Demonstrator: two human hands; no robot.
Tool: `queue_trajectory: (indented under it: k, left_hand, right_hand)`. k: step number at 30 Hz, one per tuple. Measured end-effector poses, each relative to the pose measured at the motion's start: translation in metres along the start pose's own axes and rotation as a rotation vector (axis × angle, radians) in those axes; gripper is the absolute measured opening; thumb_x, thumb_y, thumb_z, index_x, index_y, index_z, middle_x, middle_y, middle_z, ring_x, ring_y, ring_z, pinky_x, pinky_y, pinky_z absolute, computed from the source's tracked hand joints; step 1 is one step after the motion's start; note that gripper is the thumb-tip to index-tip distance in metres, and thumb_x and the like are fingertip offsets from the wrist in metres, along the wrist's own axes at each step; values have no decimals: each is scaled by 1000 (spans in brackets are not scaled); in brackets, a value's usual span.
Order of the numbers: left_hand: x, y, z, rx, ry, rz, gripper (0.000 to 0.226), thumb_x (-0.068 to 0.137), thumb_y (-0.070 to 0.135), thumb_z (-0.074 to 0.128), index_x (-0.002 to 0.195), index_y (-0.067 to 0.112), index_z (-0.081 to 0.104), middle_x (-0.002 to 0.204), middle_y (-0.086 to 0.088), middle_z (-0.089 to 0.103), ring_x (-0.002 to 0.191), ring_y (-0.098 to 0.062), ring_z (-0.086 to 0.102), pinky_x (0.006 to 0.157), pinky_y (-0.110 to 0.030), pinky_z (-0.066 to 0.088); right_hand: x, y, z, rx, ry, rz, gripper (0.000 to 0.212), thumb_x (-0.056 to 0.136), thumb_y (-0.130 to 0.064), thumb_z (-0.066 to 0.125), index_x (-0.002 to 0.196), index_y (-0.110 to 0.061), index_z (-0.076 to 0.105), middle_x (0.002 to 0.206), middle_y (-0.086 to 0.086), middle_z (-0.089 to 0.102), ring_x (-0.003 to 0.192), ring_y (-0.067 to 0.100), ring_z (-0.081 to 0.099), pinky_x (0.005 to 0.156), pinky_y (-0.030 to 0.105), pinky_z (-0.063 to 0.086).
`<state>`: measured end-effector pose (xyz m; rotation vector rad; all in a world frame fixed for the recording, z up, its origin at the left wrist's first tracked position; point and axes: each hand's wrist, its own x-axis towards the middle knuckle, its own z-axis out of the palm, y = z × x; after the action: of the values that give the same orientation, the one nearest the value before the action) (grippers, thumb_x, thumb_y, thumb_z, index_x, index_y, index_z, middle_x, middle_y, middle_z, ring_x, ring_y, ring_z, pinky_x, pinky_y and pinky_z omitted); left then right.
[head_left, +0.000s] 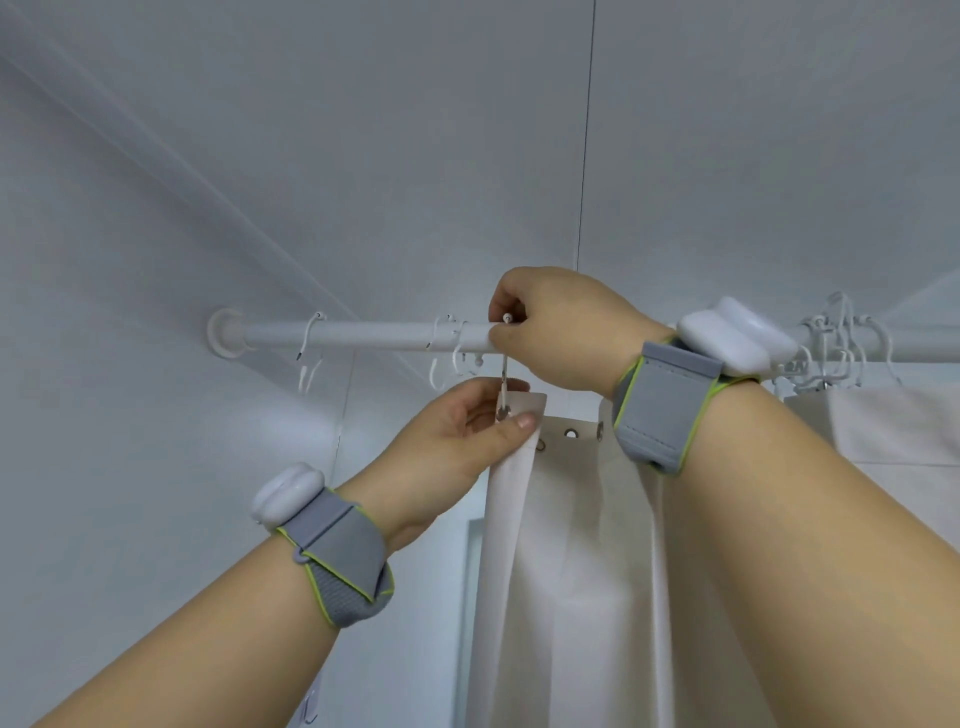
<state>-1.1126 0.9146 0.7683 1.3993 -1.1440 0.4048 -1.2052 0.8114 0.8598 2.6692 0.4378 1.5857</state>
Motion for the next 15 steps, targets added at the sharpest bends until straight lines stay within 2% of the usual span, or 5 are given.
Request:
queue_trajectory:
  k: [2,6,8,10,15]
  left_hand:
    - [0,-3,0,74,-4,27,29,86,30,66,113,22,62,115,4,68,115,-11,59,103,-34,43]
    - [-3,4,-9,343,116,78,24,82,41,69,96,24,60,107,12,64,108,3,54,85,-11,39]
    - [-5,5,-17,566,159,137,31,78,54,67,92,27,57,102,14,59,105,1,50,84,-14,39]
    - [-4,4,-26,768,234,225,43,71,70,57,81,29,55,89,12,55,94,-7,51,82,-25,41]
    - [-8,14,-51,1119,350,321,57,63,84,45,60,27,47,66,12,49,81,-8,45,85,-35,33]
  right_hand:
    - [-1,1,-1,-5,-2,-1,19,90,-22,51,106,-18,59,96,-4,53,87,20,51,73,29,43]
    - [-2,0,1,-10,13,4,20,88,-20,51,106,-18,59,93,-4,53,84,20,50,68,28,40]
    - [-1,-2,3,-8,33,15,19,87,-21,51,104,-18,59,92,-4,53,85,19,50,67,27,36]
    - [-2,-2,3,-9,46,29,18,87,-22,51,103,-17,59,91,-4,52,86,20,50,67,27,36]
    - [-1,-4,3,-13,59,36,20,85,-22,54,103,-15,60,93,-2,52,92,23,53,74,30,43]
